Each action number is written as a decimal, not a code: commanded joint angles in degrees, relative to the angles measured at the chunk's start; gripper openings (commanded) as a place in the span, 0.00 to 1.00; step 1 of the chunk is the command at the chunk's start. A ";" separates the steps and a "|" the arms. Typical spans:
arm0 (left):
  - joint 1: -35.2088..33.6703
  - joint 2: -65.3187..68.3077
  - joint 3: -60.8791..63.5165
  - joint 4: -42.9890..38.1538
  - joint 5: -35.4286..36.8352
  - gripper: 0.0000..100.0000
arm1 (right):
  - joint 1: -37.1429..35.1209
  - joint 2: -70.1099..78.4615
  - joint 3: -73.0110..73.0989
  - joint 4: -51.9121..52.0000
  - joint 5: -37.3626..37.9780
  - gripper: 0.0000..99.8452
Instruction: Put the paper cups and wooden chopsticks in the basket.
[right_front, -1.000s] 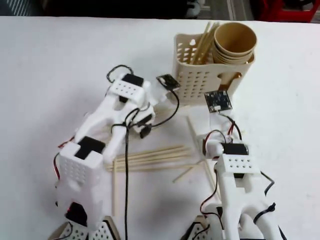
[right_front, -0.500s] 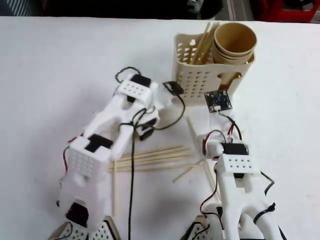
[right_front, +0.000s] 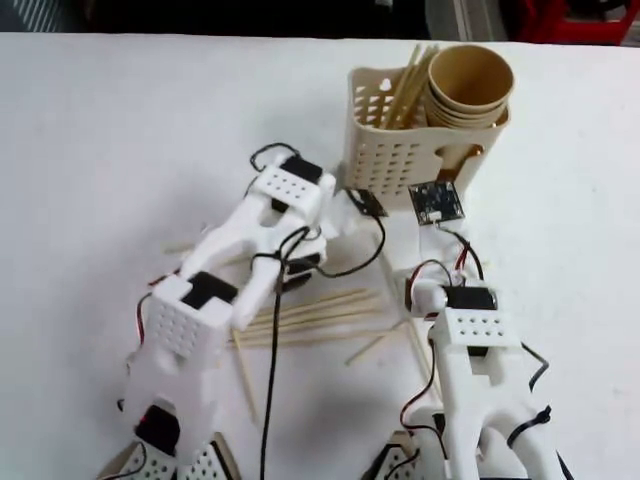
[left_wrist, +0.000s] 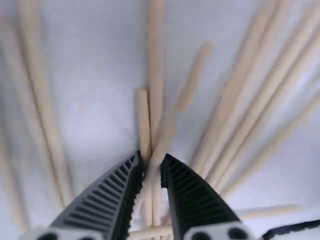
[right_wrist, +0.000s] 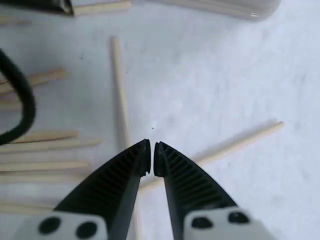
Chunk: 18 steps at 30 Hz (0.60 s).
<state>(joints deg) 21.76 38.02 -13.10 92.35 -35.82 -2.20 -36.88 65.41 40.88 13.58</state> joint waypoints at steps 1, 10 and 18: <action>1.89 -8.75 -0.62 3.78 -0.70 0.02 | 0.57 -0.75 -2.46 -0.92 0.62 0.03; 1.89 -18.95 -0.70 5.63 -0.62 0.02 | 0.57 -0.84 -2.46 -0.92 0.62 0.03; 1.80 -19.82 -1.32 5.80 -0.62 0.02 | 0.66 -0.84 -2.46 -0.92 0.62 0.03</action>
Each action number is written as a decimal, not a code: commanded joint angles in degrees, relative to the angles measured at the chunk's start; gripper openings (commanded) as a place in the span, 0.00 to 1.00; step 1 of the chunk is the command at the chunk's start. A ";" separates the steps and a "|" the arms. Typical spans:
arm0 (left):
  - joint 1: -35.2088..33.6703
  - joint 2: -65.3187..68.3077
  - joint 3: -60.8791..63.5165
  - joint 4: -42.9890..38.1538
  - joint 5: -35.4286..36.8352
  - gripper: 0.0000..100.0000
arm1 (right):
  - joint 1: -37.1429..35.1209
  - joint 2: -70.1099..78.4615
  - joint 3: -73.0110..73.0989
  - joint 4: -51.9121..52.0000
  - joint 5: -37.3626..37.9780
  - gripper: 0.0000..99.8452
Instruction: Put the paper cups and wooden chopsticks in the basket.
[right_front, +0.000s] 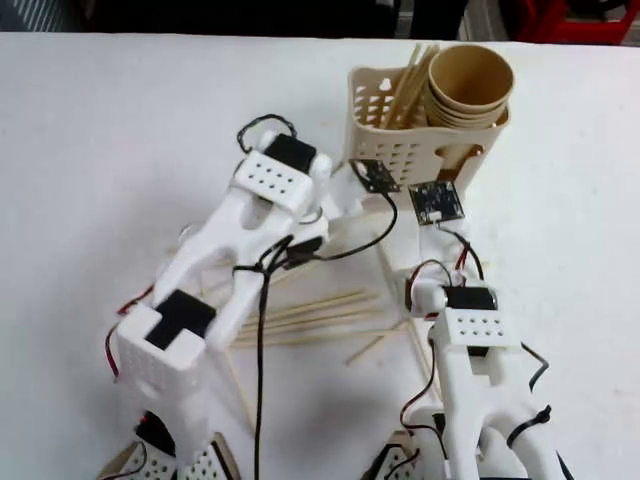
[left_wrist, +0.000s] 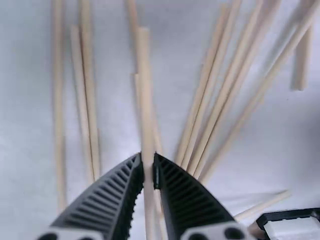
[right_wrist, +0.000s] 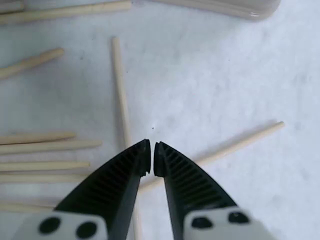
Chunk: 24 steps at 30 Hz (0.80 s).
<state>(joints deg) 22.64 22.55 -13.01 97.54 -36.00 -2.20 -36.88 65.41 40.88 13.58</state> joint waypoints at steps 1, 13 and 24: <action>0.92 -4.97 -2.37 0.70 -0.44 0.02 | 0.66 -0.84 -2.46 -0.92 0.62 0.03; 1.45 -16.13 -24.00 0.70 6.77 0.02 | 0.66 -0.84 -2.46 -1.01 0.62 0.03; 6.64 -16.13 -42.64 -18.55 19.60 0.02 | 0.66 -0.84 -2.55 -1.01 0.62 0.03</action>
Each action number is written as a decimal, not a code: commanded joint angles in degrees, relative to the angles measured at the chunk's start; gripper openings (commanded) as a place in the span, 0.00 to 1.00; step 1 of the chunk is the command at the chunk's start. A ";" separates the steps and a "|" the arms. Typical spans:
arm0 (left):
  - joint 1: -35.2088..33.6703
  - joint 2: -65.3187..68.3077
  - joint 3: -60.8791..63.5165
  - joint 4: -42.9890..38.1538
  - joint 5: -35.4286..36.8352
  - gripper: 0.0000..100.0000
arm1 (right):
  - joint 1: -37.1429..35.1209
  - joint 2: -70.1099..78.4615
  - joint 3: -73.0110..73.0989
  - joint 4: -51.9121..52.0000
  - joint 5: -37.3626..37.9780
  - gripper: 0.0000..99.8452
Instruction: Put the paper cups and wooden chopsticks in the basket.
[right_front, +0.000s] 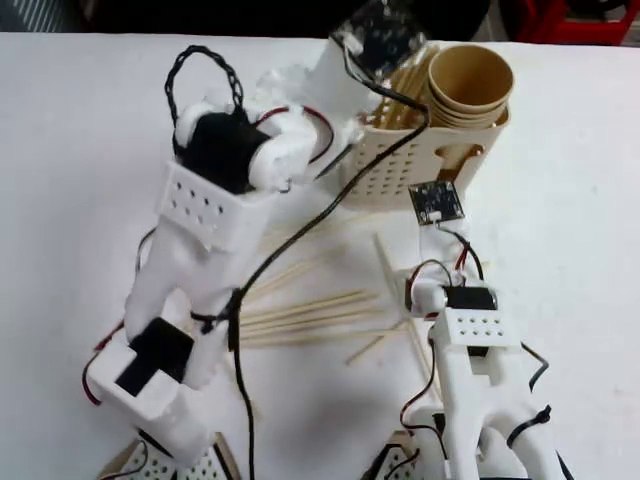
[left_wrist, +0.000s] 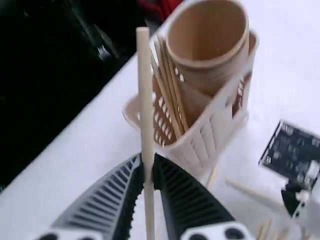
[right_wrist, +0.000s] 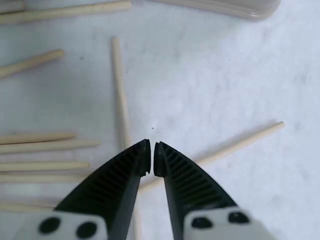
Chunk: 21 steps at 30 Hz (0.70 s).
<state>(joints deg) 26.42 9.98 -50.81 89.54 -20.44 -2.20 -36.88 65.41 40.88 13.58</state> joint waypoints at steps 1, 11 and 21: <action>3.30 -3.56 -4.84 -14.07 4.57 0.02 | 0.66 -0.84 -2.55 -1.01 0.62 0.03; 7.60 -3.38 1.41 -42.29 4.57 0.02 | 0.66 -0.84 -2.55 -1.01 0.62 0.03; 7.16 -3.47 23.12 -59.16 4.57 0.02 | 0.66 -0.84 -2.55 -1.01 0.62 0.03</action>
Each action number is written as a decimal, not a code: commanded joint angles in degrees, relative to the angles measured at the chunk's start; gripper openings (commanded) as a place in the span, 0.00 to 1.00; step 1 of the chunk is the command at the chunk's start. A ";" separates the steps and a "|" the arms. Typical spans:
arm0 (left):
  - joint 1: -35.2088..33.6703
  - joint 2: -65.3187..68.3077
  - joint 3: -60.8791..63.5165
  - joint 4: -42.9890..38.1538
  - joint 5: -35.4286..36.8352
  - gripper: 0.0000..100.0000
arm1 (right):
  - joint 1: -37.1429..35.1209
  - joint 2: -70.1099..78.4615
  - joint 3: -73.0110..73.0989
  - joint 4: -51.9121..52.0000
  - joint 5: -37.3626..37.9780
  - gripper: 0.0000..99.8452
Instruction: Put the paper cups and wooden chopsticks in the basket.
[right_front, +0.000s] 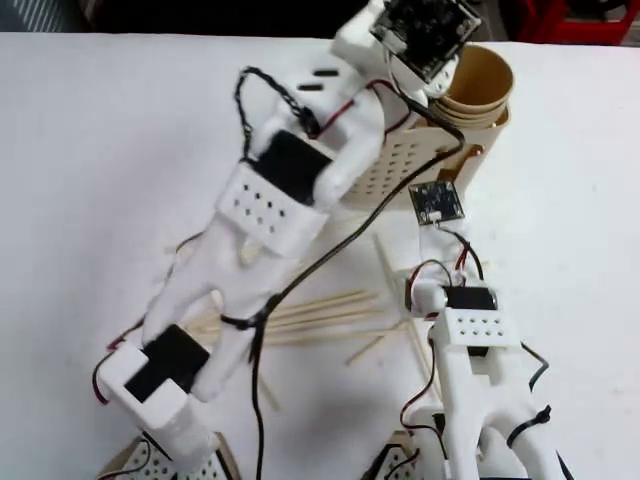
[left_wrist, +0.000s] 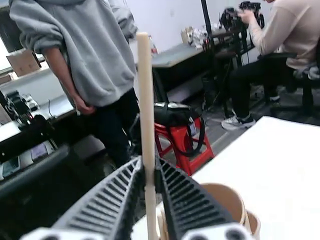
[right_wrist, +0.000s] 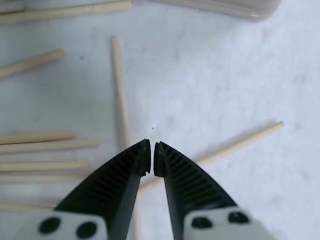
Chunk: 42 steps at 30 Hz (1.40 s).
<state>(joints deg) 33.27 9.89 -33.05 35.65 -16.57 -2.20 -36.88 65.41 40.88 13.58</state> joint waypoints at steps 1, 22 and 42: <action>0.22 -3.38 6.68 -5.89 0.70 0.02 | 0.66 -0.84 -2.55 -1.01 0.62 0.03; -6.02 -3.82 20.92 -3.43 11.96 0.14 | 0.66 -0.75 -2.55 -1.01 0.62 0.03; -15.34 -3.91 -10.02 49.14 -3.25 0.02 | 0.57 -0.75 -2.55 -0.92 0.62 0.03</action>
<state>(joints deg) 19.21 9.98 -35.78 75.21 -14.81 -2.20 -36.88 65.41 40.88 13.58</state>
